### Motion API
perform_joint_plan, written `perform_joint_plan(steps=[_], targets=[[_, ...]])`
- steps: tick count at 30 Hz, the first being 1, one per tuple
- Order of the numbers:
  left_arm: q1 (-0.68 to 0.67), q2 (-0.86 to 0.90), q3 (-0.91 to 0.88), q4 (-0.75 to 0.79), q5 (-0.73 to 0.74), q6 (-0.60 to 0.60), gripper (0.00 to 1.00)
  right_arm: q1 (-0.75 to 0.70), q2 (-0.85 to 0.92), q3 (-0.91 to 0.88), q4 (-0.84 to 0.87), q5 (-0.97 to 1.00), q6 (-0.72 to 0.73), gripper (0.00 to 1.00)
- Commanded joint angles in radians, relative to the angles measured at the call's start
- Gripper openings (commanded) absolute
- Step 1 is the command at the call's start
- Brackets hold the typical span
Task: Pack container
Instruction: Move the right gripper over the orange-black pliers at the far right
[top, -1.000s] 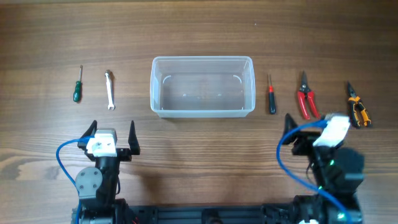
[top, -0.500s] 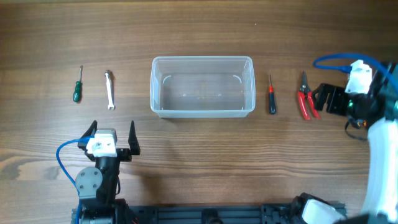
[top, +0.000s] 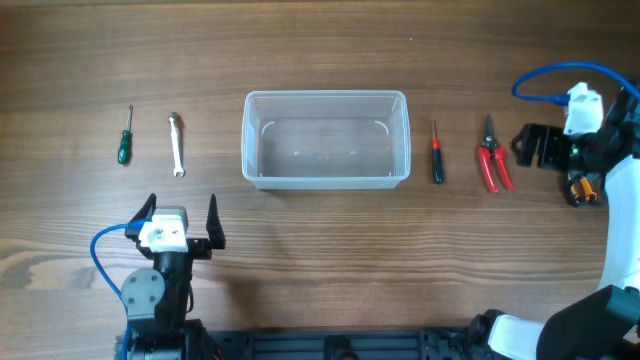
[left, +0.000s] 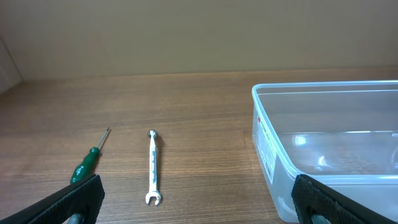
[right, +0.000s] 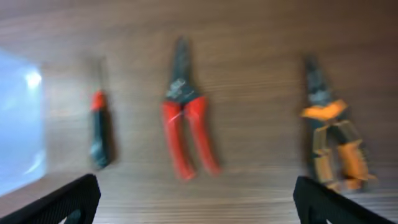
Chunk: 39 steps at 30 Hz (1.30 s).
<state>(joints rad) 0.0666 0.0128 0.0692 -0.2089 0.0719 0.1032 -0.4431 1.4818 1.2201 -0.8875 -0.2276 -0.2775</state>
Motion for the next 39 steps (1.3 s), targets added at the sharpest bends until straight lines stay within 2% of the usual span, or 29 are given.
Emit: perform_joint_plan(steps=[1, 5, 12, 15, 17, 24, 30, 35, 39], targets=[[-0.005, -0.009, -0.006, 0.003, -0.010, -0.010, 1.00, -0.039, 0.021, 0.024, 0.041, 0.098, 0.048, 1.00], [-0.005, -0.009, -0.006, 0.003, -0.010, -0.010, 1.00, -0.077, 0.022, 0.024, 0.029, -0.126, -0.125, 1.00], [-0.005, -0.009, -0.006, 0.003, -0.010, -0.010, 1.00, -0.077, 0.022, 0.023, 0.015, -0.125, -0.142, 1.00], [-0.005, -0.009, -0.006, 0.003, -0.010, -0.010, 1.00, -0.077, 0.025, 0.021, 0.018, -0.071, -0.157, 1.00], [-0.005, -0.009, -0.006, 0.003, -0.010, -0.010, 1.00, -0.078, 0.037, 0.021, 0.014, -0.056, -0.217, 1.00], [-0.005, -0.009, -0.006, 0.003, -0.010, -0.010, 1.00, -0.078, 0.180, 0.039, -0.016, 0.084, -0.217, 1.00], [-0.005, -0.009, -0.006, 0.003, -0.010, -0.010, 1.00, -0.078, 0.312, 0.130, -0.092, 0.188, -0.217, 1.00], [-0.005, -0.009, -0.006, 0.003, -0.010, -0.010, 1.00, -0.078, 0.359, 0.169, -0.123, 0.293, -0.220, 1.00], [-0.005, -0.009, -0.006, 0.003, -0.010, -0.010, 1.00, -0.078, 0.360, 0.170, -0.116, 0.299, -0.249, 1.00]])
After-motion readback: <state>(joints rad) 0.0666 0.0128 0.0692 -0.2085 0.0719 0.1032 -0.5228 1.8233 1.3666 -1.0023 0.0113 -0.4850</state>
